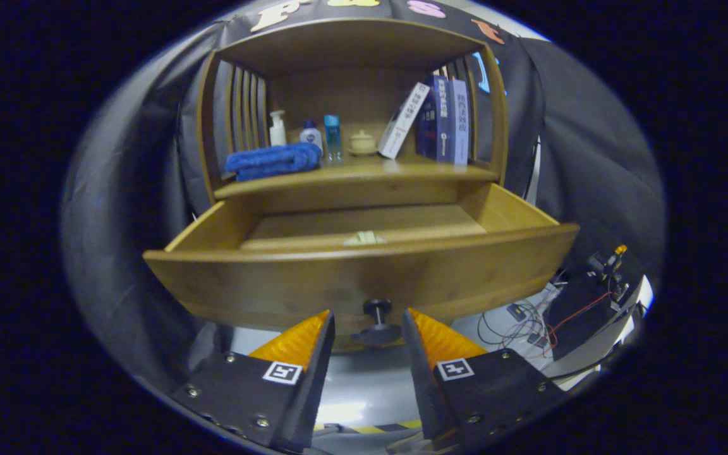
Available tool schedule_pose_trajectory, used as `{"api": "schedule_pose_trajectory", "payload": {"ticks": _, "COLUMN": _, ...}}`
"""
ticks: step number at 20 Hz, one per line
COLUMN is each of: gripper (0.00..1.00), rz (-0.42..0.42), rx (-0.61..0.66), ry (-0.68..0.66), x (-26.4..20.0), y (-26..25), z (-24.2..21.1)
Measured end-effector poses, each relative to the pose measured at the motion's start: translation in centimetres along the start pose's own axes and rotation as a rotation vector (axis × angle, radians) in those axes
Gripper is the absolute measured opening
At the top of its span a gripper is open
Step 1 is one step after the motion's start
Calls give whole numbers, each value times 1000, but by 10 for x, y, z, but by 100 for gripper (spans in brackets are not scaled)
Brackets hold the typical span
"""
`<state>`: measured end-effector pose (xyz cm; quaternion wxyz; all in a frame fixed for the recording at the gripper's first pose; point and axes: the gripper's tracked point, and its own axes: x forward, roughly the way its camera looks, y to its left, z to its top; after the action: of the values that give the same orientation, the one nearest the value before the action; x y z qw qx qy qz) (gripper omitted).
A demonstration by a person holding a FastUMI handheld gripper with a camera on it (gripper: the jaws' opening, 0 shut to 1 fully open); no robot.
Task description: Pull open the drawer, take out the items inside it, and place them on the countertop above the cabinet.
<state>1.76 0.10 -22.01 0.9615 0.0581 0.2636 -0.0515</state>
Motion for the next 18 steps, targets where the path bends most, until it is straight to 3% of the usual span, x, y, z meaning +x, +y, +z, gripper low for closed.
{"api": "schedule_pose_trajectory", "payload": {"ticks": 2, "gripper": 63, "rz": -17, "rx": -17, "ry": -34, "x": 2, "y": -5, "z": 25}}
{"api": "schedule_pose_trajectory", "payload": {"ticks": 4, "gripper": 47, "rz": 12, "rx": -38, "ry": -48, "x": 11, "y": 6, "z": 46}}
{"api": "schedule_pose_trajectory", "payload": {"ticks": 6, "gripper": 44, "rz": 13, "rx": -66, "ry": -55, "x": 24, "y": 10, "z": 67}}
{"api": "schedule_pose_trajectory", "payload": {"ticks": 13, "gripper": 44, "rz": 10, "rx": -29, "ry": 93, "x": 90, "y": 15, "z": 88}}
{"api": "schedule_pose_trajectory", "payload": {"ticks": 18, "gripper": 44, "rz": 9, "rx": 4, "ry": 252, "x": 124, "y": 11, "z": 69}}
